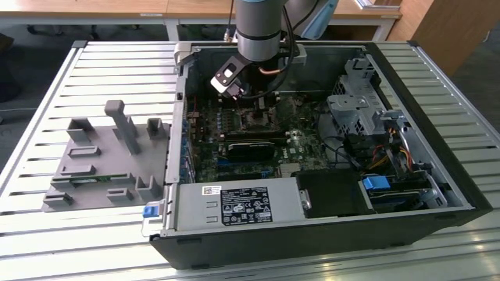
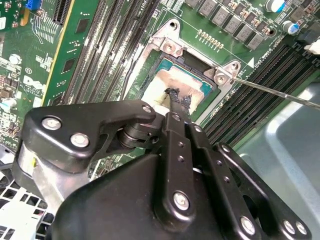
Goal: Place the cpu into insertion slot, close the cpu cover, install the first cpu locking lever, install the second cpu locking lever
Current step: 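Place the cpu into insertion slot, then close the cpu cover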
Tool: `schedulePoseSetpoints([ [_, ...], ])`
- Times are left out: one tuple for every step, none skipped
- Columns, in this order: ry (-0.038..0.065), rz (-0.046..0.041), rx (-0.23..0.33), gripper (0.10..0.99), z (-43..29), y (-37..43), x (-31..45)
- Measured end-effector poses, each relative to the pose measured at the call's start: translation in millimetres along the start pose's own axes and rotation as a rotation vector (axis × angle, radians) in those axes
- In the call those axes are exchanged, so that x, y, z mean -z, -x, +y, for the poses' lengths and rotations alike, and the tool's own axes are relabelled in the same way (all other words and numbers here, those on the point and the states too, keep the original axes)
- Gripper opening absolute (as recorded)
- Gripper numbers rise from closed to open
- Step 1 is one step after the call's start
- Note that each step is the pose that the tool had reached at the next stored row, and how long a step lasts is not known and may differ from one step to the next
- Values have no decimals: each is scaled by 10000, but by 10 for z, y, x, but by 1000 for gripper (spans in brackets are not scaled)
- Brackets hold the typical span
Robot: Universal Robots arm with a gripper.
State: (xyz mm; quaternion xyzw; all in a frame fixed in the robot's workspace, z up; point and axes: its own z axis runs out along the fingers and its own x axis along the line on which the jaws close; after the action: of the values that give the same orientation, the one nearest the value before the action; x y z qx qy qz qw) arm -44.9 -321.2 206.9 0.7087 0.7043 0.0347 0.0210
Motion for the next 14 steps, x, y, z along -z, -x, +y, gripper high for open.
schedulePoseSetpoints([
  [0, -1, 0, 106, 0, 0, 1],
  [-1, -2, 0, 106, 0, 0, 3],
  [-2, -3, 0, 106, 0, 0, 5],
  [-1, -3, -1, 106, 0, 0, 7],
  [-1, -1, 0, 106, 1, 0, 9],
  [-1, -2, -1, 106, 1, 0, 14],
  [-1, -2, -1, 106, 1, 0, 19],
  [0, -1, 0, 106, 2, 0, 26],
  [0, -1, -1, 106, 2, -1, 33],
  [-1, -1, 0, 106, 3, -1, 40],
  [-1, -2, -1, 106, 3, -1, 48],
  [0, -1, -1, 106, 4, -1, 56],
  [0, -1, -1, 106, 5, -1, 64],
  [0, -1, -1, 106, 6, -1, 73],
])
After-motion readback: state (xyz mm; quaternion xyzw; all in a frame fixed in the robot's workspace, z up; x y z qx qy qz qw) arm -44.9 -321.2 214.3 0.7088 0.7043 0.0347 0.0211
